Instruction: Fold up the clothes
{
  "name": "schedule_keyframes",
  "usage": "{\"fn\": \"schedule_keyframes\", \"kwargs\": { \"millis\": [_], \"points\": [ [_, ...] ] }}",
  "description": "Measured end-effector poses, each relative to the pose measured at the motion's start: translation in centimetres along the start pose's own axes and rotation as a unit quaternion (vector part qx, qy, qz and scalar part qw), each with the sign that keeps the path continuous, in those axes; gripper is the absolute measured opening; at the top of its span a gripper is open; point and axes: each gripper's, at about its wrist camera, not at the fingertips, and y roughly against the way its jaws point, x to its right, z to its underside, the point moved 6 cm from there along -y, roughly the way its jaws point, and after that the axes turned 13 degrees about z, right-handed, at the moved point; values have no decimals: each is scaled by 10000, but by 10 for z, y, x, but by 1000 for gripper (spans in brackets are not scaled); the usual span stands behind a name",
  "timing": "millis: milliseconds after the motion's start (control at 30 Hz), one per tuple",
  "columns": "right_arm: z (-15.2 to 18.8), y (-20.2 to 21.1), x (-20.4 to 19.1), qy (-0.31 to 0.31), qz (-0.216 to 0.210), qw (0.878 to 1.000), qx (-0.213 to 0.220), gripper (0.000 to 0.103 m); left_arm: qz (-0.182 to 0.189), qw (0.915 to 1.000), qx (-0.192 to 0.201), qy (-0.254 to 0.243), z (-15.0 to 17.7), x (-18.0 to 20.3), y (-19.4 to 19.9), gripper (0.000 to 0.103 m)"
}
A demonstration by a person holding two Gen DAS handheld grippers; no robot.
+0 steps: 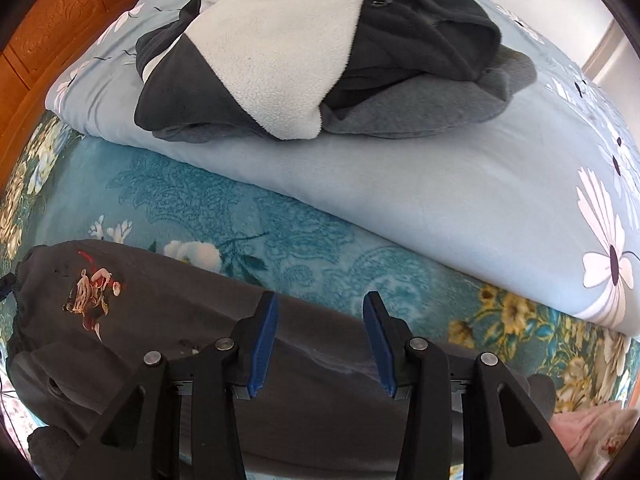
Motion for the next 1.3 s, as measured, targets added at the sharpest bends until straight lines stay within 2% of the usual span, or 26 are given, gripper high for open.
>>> {"fn": "schedule_keyframes", "kwargs": {
  "millis": [167, 333, 467, 567, 767, 900, 1100, 1300],
  "points": [
    [-15, -21, -22, 351, -108, 9992, -142, 46, 381, 9987, -316, 110, -3, 0, -7, 54],
    [-19, -28, -60, 1002, -435, 9939, -156, 48, 614, 9954, -632, -378, 8, 20, 0, 54],
    [-17, -34, -86, 1500, -523, 9871, -179, 48, 414, 9941, -857, -524, 13, 21, 0, 55],
    [-17, -41, -93, 1652, -478, 9848, -262, 48, 165, 9928, -960, -695, 11, 27, 0, 55],
    [-15, -41, -94, 1822, -605, 9808, -352, 48, -396, 9835, -1316, -1180, 17, 33, -4, 55],
    [-10, -32, -92, 1929, -798, 9776, -285, 48, -359, 9825, -1261, -1326, 25, 38, 6, 55],
    [-13, -15, -77, 1627, -1097, 9805, -71, 48, -400, 9843, -1209, -1219, 25, 35, 9, 55],
    [4, -16, -73, 1822, -1078, 9771, -214, 48, -589, 9768, -1209, -1664, 34, 51, 13, 55]
  ]
}}
